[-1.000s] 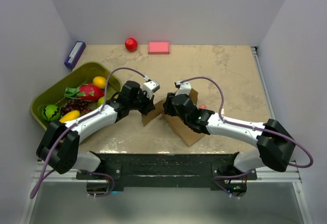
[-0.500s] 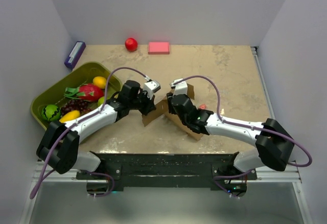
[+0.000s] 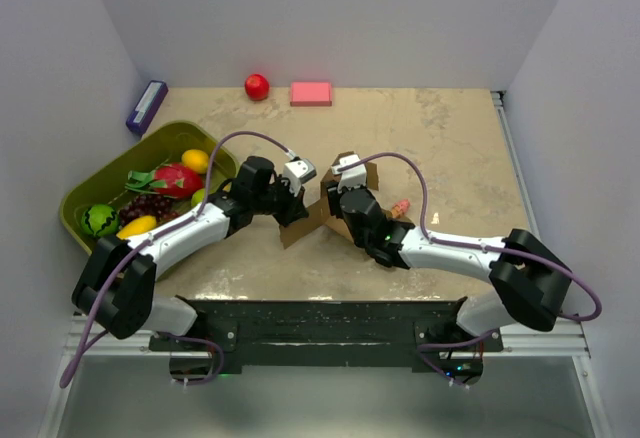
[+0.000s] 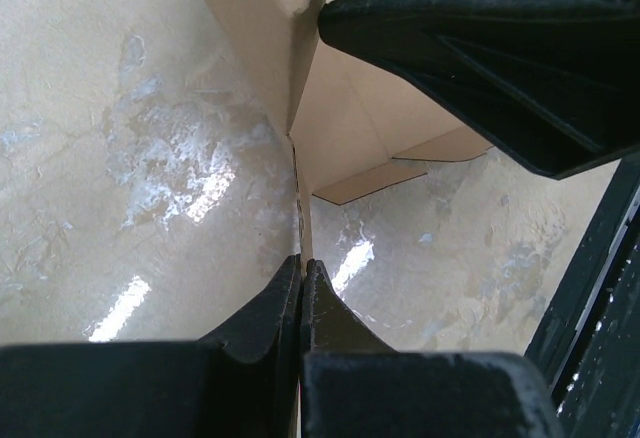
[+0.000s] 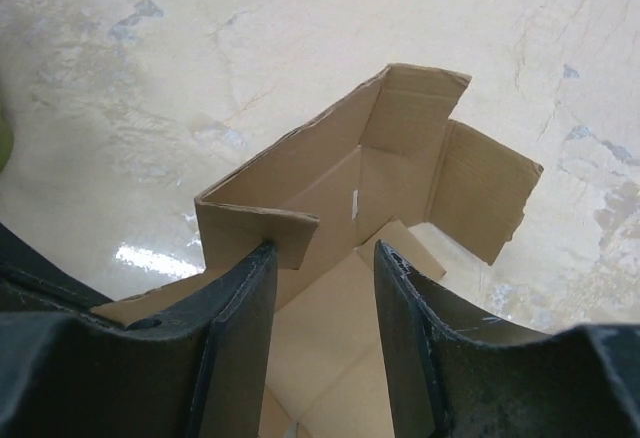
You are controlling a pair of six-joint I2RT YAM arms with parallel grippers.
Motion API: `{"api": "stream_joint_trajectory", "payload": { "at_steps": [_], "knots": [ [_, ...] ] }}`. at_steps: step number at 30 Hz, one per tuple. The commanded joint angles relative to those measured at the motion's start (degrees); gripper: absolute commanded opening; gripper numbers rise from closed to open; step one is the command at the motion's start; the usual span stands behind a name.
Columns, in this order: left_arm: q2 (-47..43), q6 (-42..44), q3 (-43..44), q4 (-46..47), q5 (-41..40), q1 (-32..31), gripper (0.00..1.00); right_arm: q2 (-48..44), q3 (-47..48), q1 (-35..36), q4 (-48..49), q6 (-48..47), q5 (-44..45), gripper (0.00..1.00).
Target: Fold the paper box
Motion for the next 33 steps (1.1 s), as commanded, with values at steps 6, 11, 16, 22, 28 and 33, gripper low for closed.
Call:
{"api": "stream_joint_trajectory", "payload": {
  "at_steps": [6, 11, 16, 22, 28, 33],
  "knots": [
    [0.4, 1.6, 2.1, -0.4, 3.7, 0.1, 0.0, 2.9, -2.5, -0.3, 12.6, -0.4, 1.9, 0.48],
    [0.4, 1.6, 2.1, -0.3, 4.4, 0.1, 0.0, 2.4, -3.4, -0.5, 14.9, 0.7, -0.9, 0.49],
    [0.2, 1.2, 2.1, -0.4, 3.1, 0.1, 0.0, 2.5, -3.4, -1.1, 14.6, 3.0, -2.8, 0.51],
    [-0.2, -0.1, 3.0, -2.9, -6.8, 1.3, 0.0, -4.5, -3.4, -1.7, 2.8, 6.1, -5.6, 0.63],
    [0.2, 0.5, 4.2, -5.0, -6.4, 3.1, 0.0, -12.1, -3.1, -1.2, -13.5, 8.3, -16.0, 0.67],
    [-0.2, 1.9, 4.6, -6.2, -4.8, 3.5, 0.0, -12.0, -5.9, -0.9, -15.1, 12.4, -22.9, 0.61]
  ]
}}
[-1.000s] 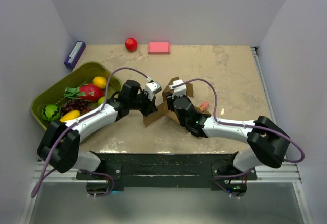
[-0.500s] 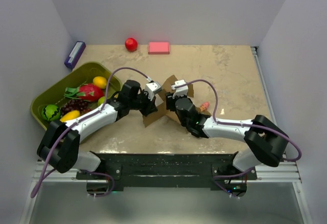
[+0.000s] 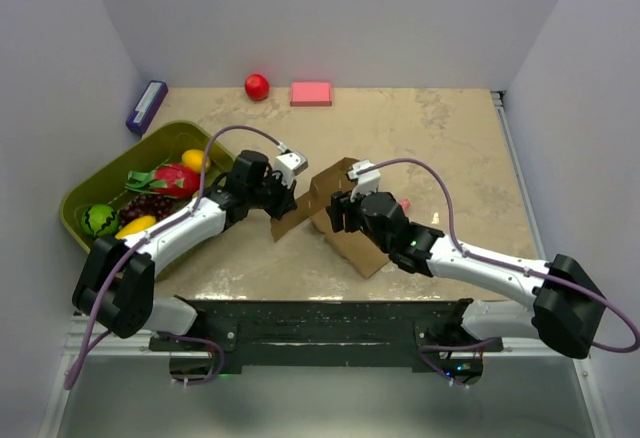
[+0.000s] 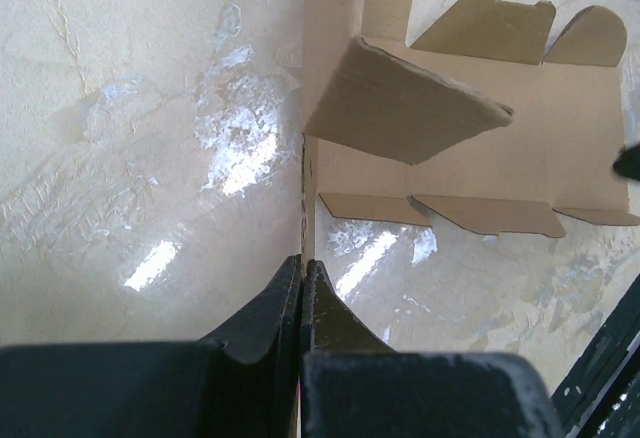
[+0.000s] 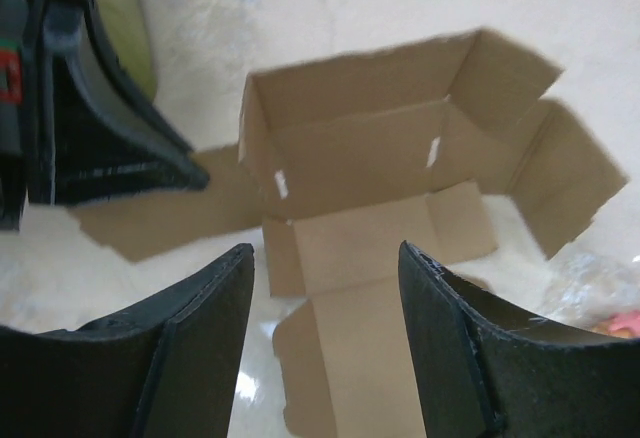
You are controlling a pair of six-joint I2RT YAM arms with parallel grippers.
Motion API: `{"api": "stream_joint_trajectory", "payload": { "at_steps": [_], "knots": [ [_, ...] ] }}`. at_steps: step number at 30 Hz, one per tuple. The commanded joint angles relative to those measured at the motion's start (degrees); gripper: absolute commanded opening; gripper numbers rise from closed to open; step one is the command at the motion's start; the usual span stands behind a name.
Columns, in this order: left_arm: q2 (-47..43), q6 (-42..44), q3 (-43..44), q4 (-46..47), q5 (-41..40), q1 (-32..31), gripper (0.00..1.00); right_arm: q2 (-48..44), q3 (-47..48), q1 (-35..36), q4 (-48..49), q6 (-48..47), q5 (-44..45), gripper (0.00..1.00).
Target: Fold the paper box
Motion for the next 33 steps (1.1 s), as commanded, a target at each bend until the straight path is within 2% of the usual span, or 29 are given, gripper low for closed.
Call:
{"api": "stream_joint_trajectory", "payload": {
  "at_steps": [1, 5, 13, 23, 27, 33],
  "knots": [
    [-0.7, 1.2, 2.2, -1.8, 1.2, 0.6, 0.0, 1.5, -2.3, 0.5, -4.7, 4.6, -8.1, 0.59],
    [-0.4, 1.4, 2.2, -2.1, 2.2, 0.6, 0.0, 6.3, -1.0, 0.9, -2.0, 4.5, -8.4, 0.55],
    [0.3, 1.7, 2.3, -2.5, 2.7, 0.7, 0.0, 15.7, 2.0, 3.0, 3.4, 1.7, -6.1, 0.55],
    [1.0, 1.7, 2.4, -2.4, 3.5, 0.7, 0.0, 20.0, 3.6, 3.4, 6.5, 2.0, -3.1, 0.5],
    [1.3, 2.0, 2.4, -2.5, 3.5, 0.7, 0.0, 21.2, 4.2, 3.5, 6.2, 4.6, 1.7, 0.47],
    [1.4, 2.1, 2.4, -2.5, 3.5, 0.7, 0.0, 20.8, 3.6, 3.4, 5.4, 7.8, 3.7, 0.39]
  ]
}}
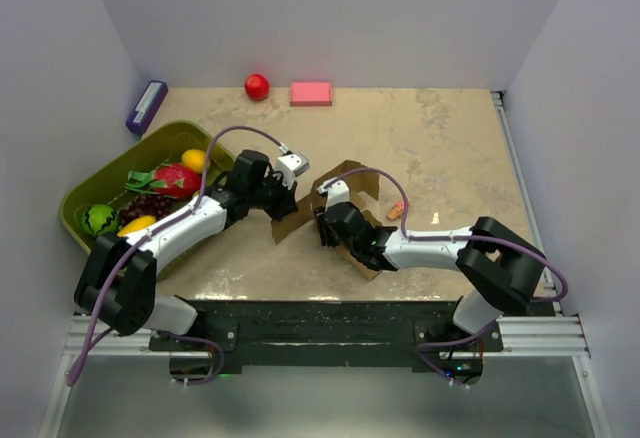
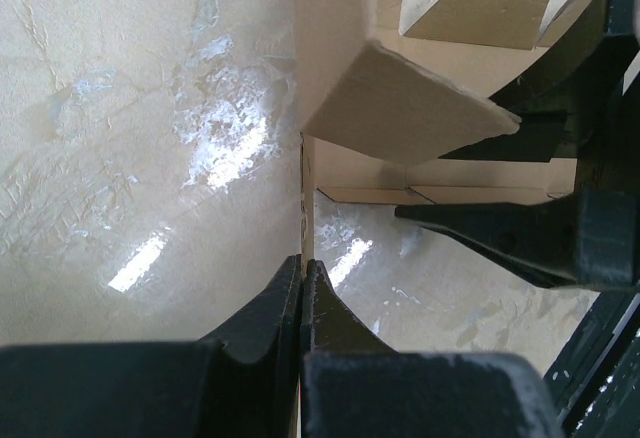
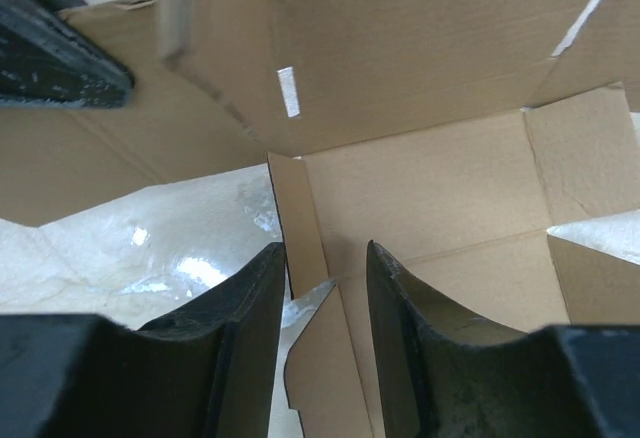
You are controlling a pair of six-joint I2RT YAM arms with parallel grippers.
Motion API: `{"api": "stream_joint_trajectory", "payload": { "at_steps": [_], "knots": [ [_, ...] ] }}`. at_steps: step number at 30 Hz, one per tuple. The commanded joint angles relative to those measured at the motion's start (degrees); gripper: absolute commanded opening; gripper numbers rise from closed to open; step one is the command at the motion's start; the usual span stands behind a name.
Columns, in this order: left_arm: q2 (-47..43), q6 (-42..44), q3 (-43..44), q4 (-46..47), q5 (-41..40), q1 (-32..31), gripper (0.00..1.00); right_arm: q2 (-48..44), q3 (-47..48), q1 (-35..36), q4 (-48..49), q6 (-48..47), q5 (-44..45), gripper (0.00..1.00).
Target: Fold the paper box
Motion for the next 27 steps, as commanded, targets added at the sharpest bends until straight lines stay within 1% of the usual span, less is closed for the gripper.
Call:
{"api": "stream_joint_trajectory", "payload": {
  "at_steps": [1, 5, 7, 11, 17, 22, 27],
  "knots": [
    [0.5, 1.5, 1.9, -0.9, 1.0, 0.3, 0.0, -0.9, 1.4, 0.1, 1.4, 3.4, 4.3, 0.35],
    [0.5, 1.5, 1.8, -1.0, 1.1, 0.4, 0.0, 0.4, 1.8, 0.0, 0.3, 4.4, 5.0, 0.28],
    [0.5, 1.6, 1.8, -1.1, 1.1, 0.2, 0.0, 1.6, 2.3, 0.0, -0.8, 5.3, 5.6, 0.27],
    [0.5, 1.7, 1.9, -1.1, 1.2, 0.3, 0.0, 2.7, 2.3, 0.0, -4.0, 10.2, 8.8, 0.23],
    [0.6, 1.8, 1.8, -1.4, 1.6, 0.3, 0.0, 3.4, 1.8, -0.4, -5.9, 13.4, 11.5, 0.29],
    [0.6, 1.8, 1.9, -1.3, 1.8, 0.3, 0.0, 4.8, 2.3, -1.3, -6.9, 14.6, 12.3, 0.38],
    [0.7, 1.8, 1.8, -1.3, 2.2, 0.3, 0.0, 6.1, 2.2, -2.2, -6.7, 14.9, 12.5, 0.43]
  ]
}}
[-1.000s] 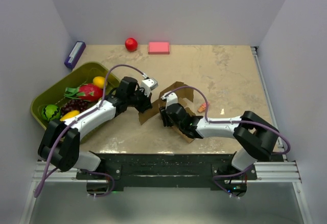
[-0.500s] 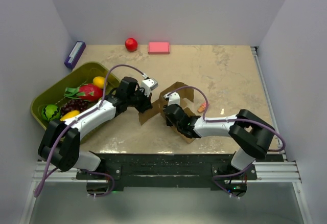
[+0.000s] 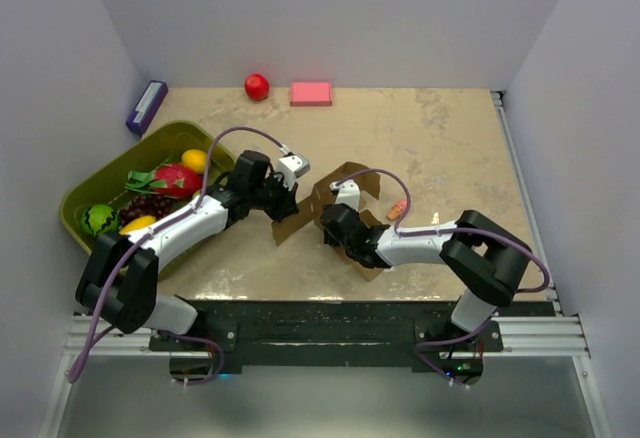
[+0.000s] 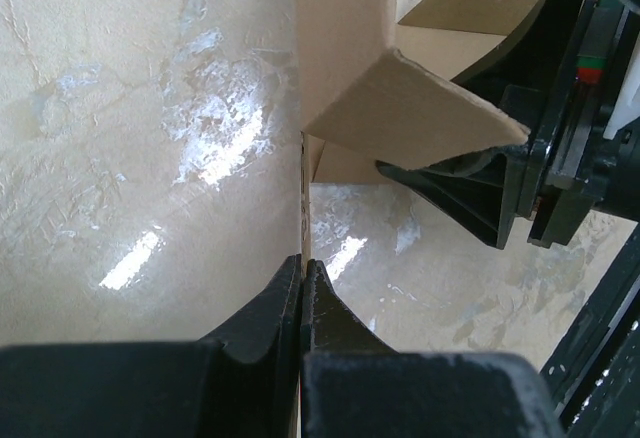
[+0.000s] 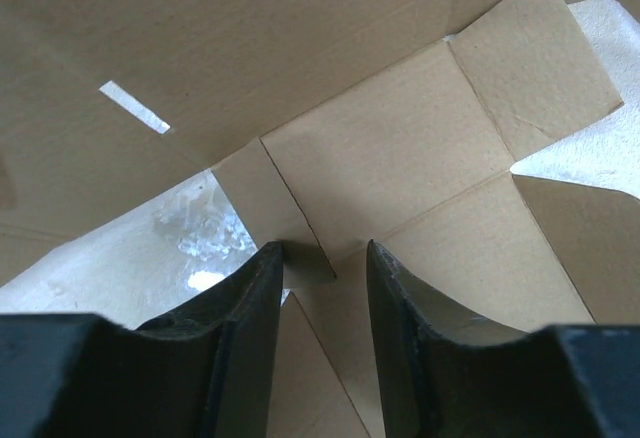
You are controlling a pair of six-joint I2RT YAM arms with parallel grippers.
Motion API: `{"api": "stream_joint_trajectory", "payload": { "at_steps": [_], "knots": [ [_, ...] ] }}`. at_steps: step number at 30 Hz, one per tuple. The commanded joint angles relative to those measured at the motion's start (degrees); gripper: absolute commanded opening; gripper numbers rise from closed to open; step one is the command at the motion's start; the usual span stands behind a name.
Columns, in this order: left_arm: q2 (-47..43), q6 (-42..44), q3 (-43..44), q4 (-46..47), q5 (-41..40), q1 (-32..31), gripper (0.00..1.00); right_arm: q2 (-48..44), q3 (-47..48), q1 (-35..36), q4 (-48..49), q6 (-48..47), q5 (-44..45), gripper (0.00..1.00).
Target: Fold the paper box
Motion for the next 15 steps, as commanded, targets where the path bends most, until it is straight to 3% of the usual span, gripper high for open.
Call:
{"api": "stream_joint_trajectory", "payload": {
  "at_steps": [1, 15],
  "knots": [
    [0.3, 1.8, 1.8, -1.1, 1.5, 0.3, 0.0, 1.9, 1.1, -1.4, -2.3, 1.5, 3.7, 0.43],
    [-0.3, 2.0, 1.7, -1.0, 1.1, 0.3, 0.0, 4.4, 2.7, -1.6, -8.3, 2.8, 4.4, 0.6]
  ]
}}
